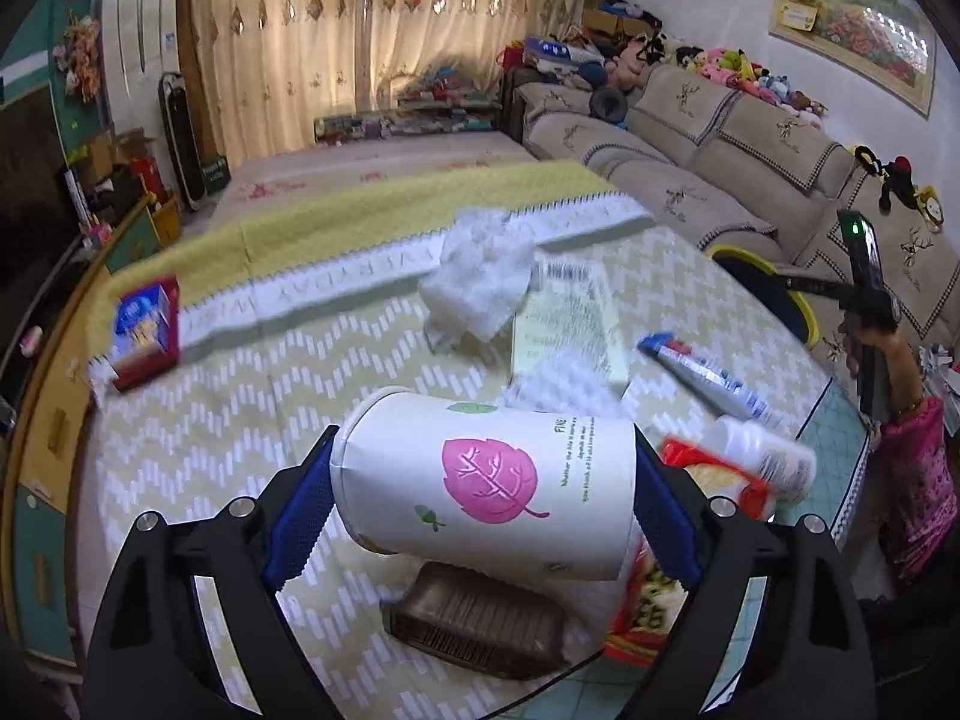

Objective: Collect trash
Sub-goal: 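Grasp the white paper cup with the left tool and lift it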

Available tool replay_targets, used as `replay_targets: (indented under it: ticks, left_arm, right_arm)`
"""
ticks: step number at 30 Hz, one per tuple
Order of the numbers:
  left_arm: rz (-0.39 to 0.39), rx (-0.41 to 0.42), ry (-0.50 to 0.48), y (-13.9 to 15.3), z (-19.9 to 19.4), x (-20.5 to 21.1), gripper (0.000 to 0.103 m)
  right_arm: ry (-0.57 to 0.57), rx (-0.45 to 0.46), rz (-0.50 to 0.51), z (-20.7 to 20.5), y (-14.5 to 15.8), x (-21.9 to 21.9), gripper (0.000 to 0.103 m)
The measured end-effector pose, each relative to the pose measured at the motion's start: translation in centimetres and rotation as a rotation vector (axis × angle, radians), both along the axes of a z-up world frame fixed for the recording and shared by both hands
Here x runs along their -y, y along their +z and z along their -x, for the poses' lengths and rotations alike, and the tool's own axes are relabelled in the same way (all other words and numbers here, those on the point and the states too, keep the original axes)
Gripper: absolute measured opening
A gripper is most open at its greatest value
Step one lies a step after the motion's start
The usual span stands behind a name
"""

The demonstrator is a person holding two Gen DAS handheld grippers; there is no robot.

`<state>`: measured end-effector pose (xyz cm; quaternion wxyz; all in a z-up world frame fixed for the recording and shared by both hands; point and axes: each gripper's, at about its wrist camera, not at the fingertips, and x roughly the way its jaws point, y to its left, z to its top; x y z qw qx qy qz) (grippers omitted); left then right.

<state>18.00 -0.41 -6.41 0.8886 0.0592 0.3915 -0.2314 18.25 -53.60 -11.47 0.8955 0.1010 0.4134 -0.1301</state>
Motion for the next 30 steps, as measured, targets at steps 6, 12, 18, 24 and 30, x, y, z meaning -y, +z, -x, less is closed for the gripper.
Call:
replay_targets:
  ticks: [6, 12, 18, 24, 30]
  left_arm:
    - [0.006, 0.087, 0.005, 4.2, 1.1, 2.3, 0.087]
    - [0.069, 0.08, -0.083, 6.2, 1.5, 8.8, 0.087]
    - [0.115, 0.018, -0.231, 5.9, 0.6, 19.1, 0.088]
    - [0.129, -0.067, -0.321, 3.5, -1.6, 30.5, 0.087]
    - [0.067, -0.098, -0.359, 0.9, -3.7, 39.9, 0.088]
  right_arm:
    - [-0.012, 0.05, 0.004, 2.1, 1.5, 0.7, 0.045]
    - [-0.048, 0.097, 0.03, 4.7, 2.8, 2.1, 0.045]
    - [-0.103, 0.134, 0.046, 7.9, 3.4, 4.5, 0.045]
    - [-0.151, 0.15, 0.044, 10.7, 3.4, 7.1, 0.045]
    - [-0.194, 0.151, 0.029, 12.9, 2.9, 9.8, 0.046]
